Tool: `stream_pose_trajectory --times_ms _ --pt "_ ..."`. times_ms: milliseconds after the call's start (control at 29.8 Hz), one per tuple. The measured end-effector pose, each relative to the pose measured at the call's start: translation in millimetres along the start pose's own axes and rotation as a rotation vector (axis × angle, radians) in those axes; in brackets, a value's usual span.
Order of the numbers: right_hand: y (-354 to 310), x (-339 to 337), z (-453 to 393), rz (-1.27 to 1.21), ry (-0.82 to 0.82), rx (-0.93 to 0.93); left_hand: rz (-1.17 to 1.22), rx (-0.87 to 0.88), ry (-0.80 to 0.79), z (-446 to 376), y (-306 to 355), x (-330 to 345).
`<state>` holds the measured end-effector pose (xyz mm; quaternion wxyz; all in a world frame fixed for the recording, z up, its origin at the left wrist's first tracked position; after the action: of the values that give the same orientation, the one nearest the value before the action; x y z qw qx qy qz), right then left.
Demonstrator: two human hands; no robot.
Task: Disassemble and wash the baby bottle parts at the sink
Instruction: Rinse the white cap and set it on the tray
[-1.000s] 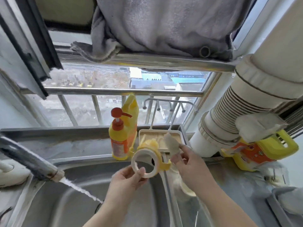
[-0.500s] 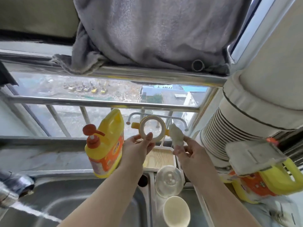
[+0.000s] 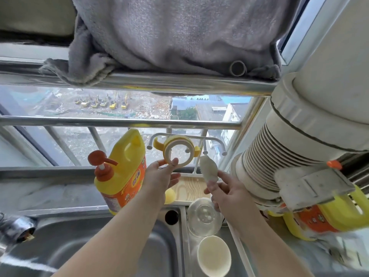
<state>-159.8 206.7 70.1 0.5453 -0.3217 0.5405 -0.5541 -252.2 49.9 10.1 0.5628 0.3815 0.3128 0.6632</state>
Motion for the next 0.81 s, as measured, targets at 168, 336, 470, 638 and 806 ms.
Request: stream_pose_trajectory --times_ms 168,336,470,638,806 --pt "5.0 0.8 3.6 -0.040 -0.010 0.033 -0.021 -0.003 -0.043 1.6 0.6 -2.4" --pt "13.0 -5.6 15.6 -0.006 -0.026 0.055 -0.156 -0.034 -0.084 9.1 -17.0 -7.7" --pt "34.4 -18.6 36.4 0.023 0.006 0.122 -0.392 -0.057 -0.169 29.3 -58.4 -8.8" --pt "82.6 -34.0 67.2 0.123 0.081 0.194 -0.697 -0.063 -0.201 60.9 -118.4 -11.5" --pt "128.8 -42.0 97.7 0.135 0.118 0.257 -0.858 -0.049 -0.238 78.5 -149.9 4.1"
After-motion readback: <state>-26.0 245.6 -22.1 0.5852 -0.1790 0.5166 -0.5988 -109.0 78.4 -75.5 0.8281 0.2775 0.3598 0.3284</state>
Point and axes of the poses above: each hand's wrist, its own z-axis away from the middle knuckle, its own x-axis out of the palm, y = z × x, the point moved 7 cm from there along -z, towards the middle knuckle, and after that the axes turned 5 degrees about -z, right-handed, at the moved point
